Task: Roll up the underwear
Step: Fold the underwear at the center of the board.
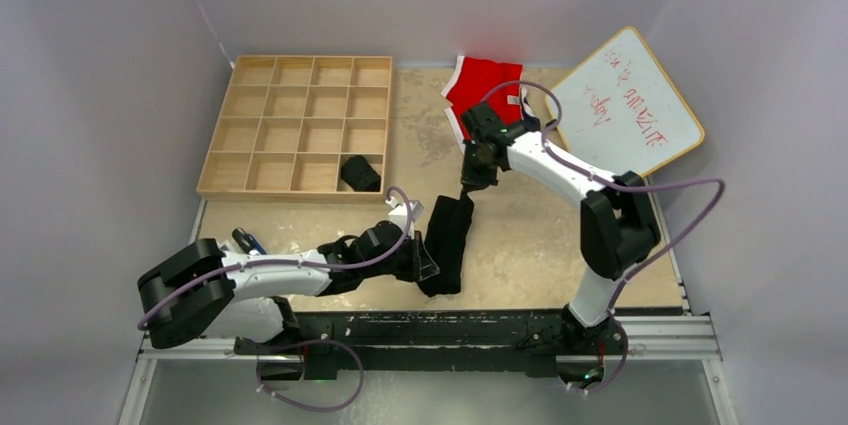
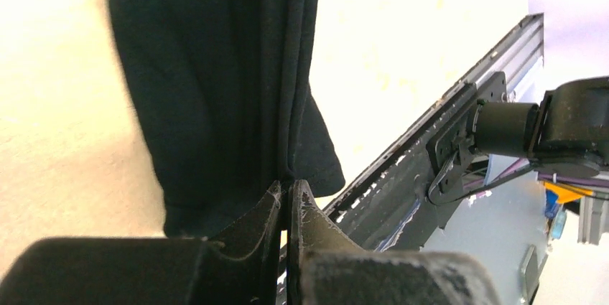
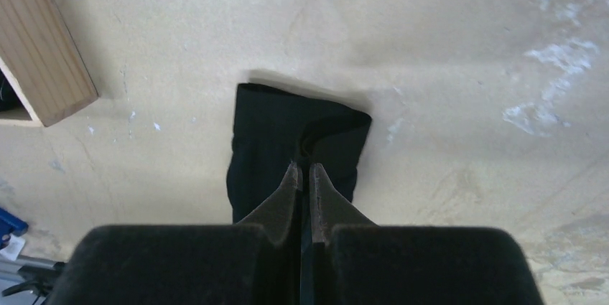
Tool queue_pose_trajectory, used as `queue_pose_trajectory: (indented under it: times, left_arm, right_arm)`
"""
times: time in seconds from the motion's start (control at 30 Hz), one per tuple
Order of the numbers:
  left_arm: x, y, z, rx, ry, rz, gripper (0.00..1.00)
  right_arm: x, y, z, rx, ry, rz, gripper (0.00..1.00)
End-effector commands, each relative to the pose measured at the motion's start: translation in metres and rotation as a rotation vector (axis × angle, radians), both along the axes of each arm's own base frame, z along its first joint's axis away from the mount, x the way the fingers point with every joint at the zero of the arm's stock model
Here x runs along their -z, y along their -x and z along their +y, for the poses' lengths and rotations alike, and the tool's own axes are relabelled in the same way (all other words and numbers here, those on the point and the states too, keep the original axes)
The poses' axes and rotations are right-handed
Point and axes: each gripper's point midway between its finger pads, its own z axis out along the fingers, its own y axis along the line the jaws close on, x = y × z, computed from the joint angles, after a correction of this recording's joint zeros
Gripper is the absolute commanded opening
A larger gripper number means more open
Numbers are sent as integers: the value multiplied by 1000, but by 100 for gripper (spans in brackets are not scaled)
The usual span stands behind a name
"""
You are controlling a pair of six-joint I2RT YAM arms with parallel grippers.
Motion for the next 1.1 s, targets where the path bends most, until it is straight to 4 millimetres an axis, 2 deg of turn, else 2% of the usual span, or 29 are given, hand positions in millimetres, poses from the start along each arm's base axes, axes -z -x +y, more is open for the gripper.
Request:
queue_pose_trajectory:
  times: [0.0, 0.27, 0.47, 0.6, 0.77, 1.07]
  left_arm:
    - [-4, -6, 10, -57, 34, 23, 0]
    - [10, -6, 27, -100, 6, 69, 0]
    - [24, 4, 29, -83, -19, 130, 0]
    - [26, 9, 31, -73, -29, 152, 0]
    - [25, 17, 24, -18, -39, 196, 0]
    - [2, 24, 7, 45, 34, 234, 0]
  right_arm:
    - [-5, -19, 10, 6, 83, -36, 0]
    - [18, -28, 34, -50, 136, 15, 0]
    - [34, -30, 39, -73, 161, 49, 0]
    - [31, -35, 42, -109, 168, 44, 0]
    - [25, -30, 46, -174, 185, 43, 0]
    - [8, -15, 42, -282, 265, 35, 0]
